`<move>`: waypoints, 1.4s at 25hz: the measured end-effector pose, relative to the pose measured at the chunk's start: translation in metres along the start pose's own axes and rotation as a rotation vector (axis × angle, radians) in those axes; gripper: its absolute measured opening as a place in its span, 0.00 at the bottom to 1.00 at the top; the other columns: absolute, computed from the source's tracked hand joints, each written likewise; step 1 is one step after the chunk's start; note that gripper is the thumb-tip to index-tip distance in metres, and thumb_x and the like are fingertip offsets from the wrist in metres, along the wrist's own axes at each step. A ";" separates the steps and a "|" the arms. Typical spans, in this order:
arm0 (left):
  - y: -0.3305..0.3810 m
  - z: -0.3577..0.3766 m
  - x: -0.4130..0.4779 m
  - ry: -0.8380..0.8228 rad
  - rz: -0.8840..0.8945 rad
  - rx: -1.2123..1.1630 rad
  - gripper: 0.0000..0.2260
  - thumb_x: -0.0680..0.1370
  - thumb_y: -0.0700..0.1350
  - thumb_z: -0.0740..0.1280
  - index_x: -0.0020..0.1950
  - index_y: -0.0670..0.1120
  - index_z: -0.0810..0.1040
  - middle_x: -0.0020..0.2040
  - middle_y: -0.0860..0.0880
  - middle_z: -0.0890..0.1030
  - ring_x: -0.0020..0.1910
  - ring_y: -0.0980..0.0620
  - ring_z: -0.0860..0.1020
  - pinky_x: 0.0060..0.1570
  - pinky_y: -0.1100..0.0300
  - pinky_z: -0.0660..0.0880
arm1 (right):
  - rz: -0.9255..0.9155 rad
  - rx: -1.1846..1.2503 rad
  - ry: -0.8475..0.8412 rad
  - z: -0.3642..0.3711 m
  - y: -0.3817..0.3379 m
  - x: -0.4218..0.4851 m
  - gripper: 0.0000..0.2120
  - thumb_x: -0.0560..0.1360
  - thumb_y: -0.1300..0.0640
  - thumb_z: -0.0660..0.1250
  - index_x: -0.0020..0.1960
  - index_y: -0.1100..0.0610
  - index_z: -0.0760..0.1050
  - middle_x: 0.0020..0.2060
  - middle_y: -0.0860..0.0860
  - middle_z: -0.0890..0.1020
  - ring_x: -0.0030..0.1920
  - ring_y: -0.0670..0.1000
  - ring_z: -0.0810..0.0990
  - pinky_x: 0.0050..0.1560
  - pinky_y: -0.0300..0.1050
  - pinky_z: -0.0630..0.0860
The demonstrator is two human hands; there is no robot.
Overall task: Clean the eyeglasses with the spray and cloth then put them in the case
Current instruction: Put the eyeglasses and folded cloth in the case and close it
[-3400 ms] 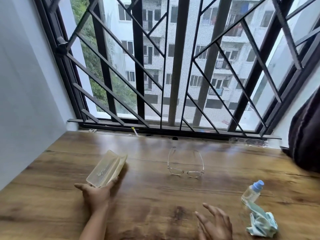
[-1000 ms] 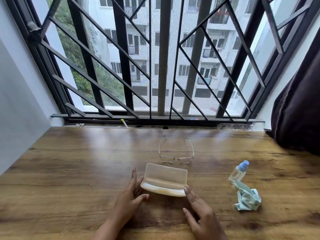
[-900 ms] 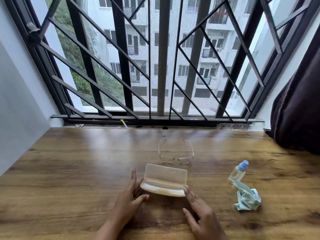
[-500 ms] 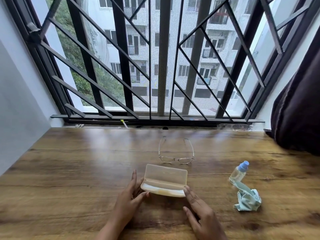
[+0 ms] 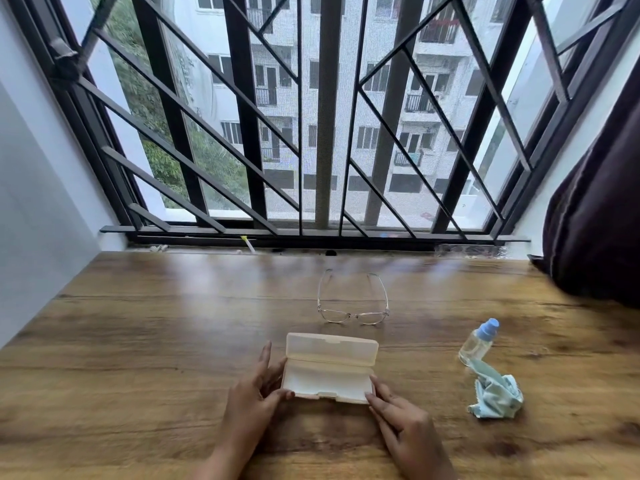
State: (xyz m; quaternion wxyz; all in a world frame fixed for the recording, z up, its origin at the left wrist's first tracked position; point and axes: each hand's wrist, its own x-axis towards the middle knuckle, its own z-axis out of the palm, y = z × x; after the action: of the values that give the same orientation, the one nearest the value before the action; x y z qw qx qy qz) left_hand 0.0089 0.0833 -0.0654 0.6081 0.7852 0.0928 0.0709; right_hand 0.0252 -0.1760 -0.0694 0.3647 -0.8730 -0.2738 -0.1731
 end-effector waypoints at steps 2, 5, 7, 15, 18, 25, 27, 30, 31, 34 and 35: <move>-0.001 0.002 -0.001 0.024 0.025 0.010 0.44 0.66 0.26 0.71 0.71 0.54 0.53 0.55 0.60 0.79 0.54 0.64 0.78 0.58 0.72 0.70 | 0.004 0.005 -0.002 0.001 0.001 0.005 0.12 0.67 0.67 0.73 0.50 0.62 0.83 0.55 0.57 0.81 0.53 0.46 0.81 0.57 0.30 0.72; -0.003 0.002 0.001 0.060 0.038 -0.008 0.44 0.67 0.26 0.70 0.71 0.54 0.52 0.56 0.58 0.79 0.54 0.65 0.78 0.56 0.74 0.70 | 0.020 0.002 -0.023 0.008 -0.001 0.017 0.11 0.65 0.70 0.73 0.46 0.63 0.83 0.53 0.58 0.82 0.50 0.48 0.82 0.54 0.33 0.75; -0.004 -0.004 0.005 0.122 0.037 -0.002 0.43 0.67 0.26 0.70 0.72 0.54 0.53 0.56 0.57 0.79 0.53 0.67 0.77 0.55 0.76 0.68 | 0.047 0.020 -0.090 0.017 -0.006 0.033 0.09 0.65 0.71 0.73 0.45 0.64 0.83 0.54 0.58 0.81 0.49 0.51 0.84 0.51 0.38 0.78; -0.009 -0.040 0.030 0.474 0.012 0.189 0.37 0.67 0.30 0.72 0.72 0.45 0.62 0.60 0.44 0.78 0.57 0.55 0.76 0.56 0.65 0.70 | 0.056 -0.033 -0.342 0.076 -0.027 0.115 0.11 0.74 0.68 0.58 0.46 0.70 0.78 0.67 0.61 0.71 0.65 0.57 0.73 0.66 0.42 0.68; -0.008 -0.051 0.045 0.522 -0.016 0.214 0.35 0.68 0.30 0.71 0.72 0.44 0.63 0.64 0.41 0.75 0.61 0.49 0.75 0.61 0.55 0.70 | 0.060 -0.099 -0.407 0.098 -0.035 0.139 0.13 0.73 0.68 0.55 0.51 0.68 0.76 0.71 0.59 0.66 0.68 0.56 0.70 0.67 0.41 0.65; -0.009 -0.033 0.015 0.617 -0.002 0.396 0.30 0.61 0.39 0.79 0.62 0.43 0.77 0.51 0.43 0.84 0.43 0.45 0.83 0.43 0.59 0.75 | -0.068 -0.224 -0.651 0.111 -0.034 0.188 0.25 0.71 0.71 0.57 0.68 0.65 0.66 0.74 0.57 0.58 0.75 0.56 0.53 0.74 0.46 0.55; -0.005 -0.025 0.004 0.598 0.004 0.456 0.28 0.58 0.39 0.81 0.57 0.44 0.81 0.41 0.43 0.85 0.34 0.46 0.83 0.36 0.63 0.72 | -0.131 -0.257 -0.712 0.111 -0.032 0.197 0.27 0.70 0.72 0.56 0.69 0.64 0.64 0.75 0.57 0.57 0.75 0.56 0.51 0.74 0.48 0.54; 0.000 -0.017 -0.001 0.583 0.045 0.549 0.26 0.55 0.36 0.81 0.52 0.43 0.83 0.36 0.42 0.84 0.30 0.44 0.82 0.30 0.59 0.75 | -0.185 -0.287 -0.767 0.110 -0.031 0.204 0.29 0.70 0.74 0.54 0.71 0.64 0.61 0.75 0.55 0.56 0.76 0.55 0.49 0.74 0.47 0.53; 0.002 -0.016 -0.001 0.574 0.057 0.571 0.25 0.54 0.35 0.81 0.50 0.43 0.84 0.38 0.42 0.85 0.33 0.44 0.83 0.30 0.55 0.77 | -0.191 -0.289 -0.767 0.110 -0.032 0.204 0.30 0.70 0.74 0.54 0.72 0.64 0.60 0.75 0.55 0.56 0.76 0.54 0.49 0.73 0.46 0.53; 0.007 -0.015 -0.002 0.520 0.048 0.638 0.19 0.56 0.36 0.81 0.44 0.48 0.85 0.40 0.48 0.85 0.38 0.48 0.84 0.30 0.54 0.78 | -0.194 -0.287 -0.725 0.112 -0.035 0.202 0.30 0.70 0.74 0.53 0.72 0.64 0.60 0.75 0.55 0.57 0.76 0.54 0.50 0.73 0.45 0.54; 0.008 -0.015 -0.002 0.505 0.036 0.657 0.17 0.57 0.37 0.81 0.43 0.50 0.85 0.38 0.49 0.84 0.37 0.49 0.83 0.27 0.55 0.77 | -0.190 -0.280 -0.709 0.112 -0.036 0.201 0.30 0.70 0.74 0.53 0.72 0.64 0.60 0.75 0.55 0.58 0.76 0.54 0.50 0.73 0.45 0.53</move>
State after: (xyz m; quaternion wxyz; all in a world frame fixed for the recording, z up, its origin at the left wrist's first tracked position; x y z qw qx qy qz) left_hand 0.0041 0.0951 -0.0534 0.2819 0.8970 0.2429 0.2388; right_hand 0.1737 -0.0019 -0.0243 0.1074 -0.8906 -0.4362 0.0706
